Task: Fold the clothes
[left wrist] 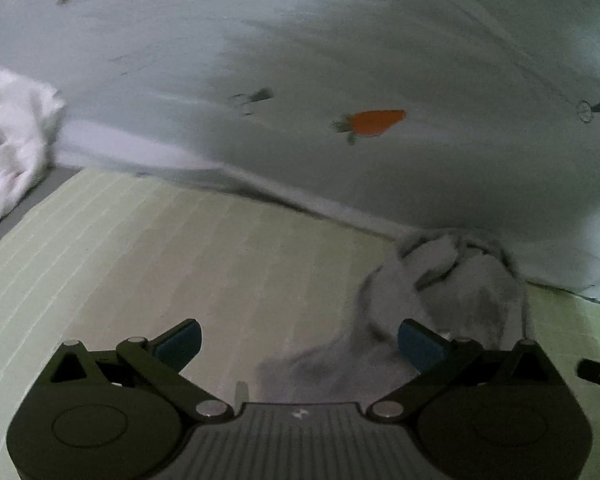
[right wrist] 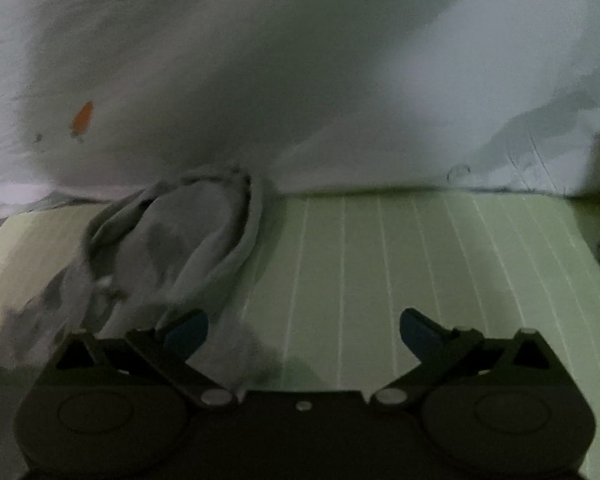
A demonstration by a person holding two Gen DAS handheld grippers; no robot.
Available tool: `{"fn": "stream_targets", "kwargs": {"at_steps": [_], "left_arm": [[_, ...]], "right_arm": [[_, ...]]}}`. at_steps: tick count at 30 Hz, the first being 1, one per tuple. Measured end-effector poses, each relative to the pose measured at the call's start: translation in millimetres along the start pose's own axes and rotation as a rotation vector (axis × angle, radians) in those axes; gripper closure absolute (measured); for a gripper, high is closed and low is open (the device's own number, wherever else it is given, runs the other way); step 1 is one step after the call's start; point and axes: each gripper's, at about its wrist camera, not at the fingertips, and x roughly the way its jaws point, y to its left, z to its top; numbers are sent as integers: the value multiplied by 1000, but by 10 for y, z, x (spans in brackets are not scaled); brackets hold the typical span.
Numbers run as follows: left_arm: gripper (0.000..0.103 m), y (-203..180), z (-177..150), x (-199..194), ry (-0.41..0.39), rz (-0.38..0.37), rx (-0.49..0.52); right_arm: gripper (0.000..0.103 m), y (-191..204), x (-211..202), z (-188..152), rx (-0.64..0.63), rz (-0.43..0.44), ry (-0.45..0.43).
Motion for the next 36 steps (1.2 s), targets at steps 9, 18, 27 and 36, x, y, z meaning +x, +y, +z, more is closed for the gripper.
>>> {"fn": "stream_targets", "kwargs": {"at_steps": [9, 18, 27, 36], "left_arm": [[0, -340, 391, 695, -1, -76, 81], [0, -563, 387, 1316, 124, -82, 246], [0, -590, 413, 1436, 59, 202, 345], [0, -467, 533, 878, -49, 276, 293]], "right_arm": [[0, 103, 581, 318, -66, -28, -19], [0, 207, 1021, 494, -97, -75, 2], [0, 238, 1212, 523, -153, -187, 44], [0, 127, 782, 506, -168, -290, -22]]}}
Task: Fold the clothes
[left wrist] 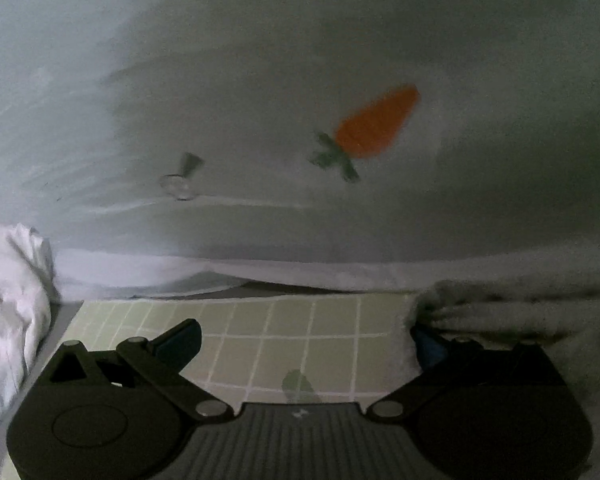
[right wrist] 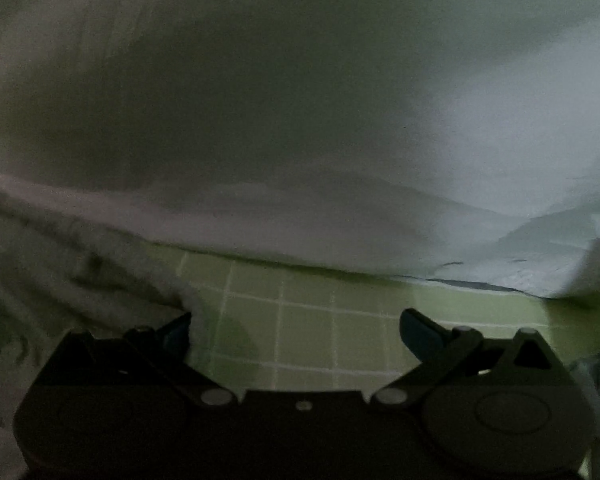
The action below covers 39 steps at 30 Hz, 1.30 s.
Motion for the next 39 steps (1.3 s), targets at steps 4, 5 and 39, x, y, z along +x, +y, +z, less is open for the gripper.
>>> {"fn": "stream_targets", "kwargs": {"at_steps": [4, 5, 39], "left_arm": [[0, 248, 42, -406, -30, -15, -116], [0, 312, 40, -507, -36, -18, -138], [0, 729, -1412, -1847, 125, -5, -133]], "right_arm": [[0, -135, -374, 2, 43, -2, -68], [0, -149, -489, -2, 44, -4, -90], [0, -260, -2094, -1345, -32, 48, -102]]}}
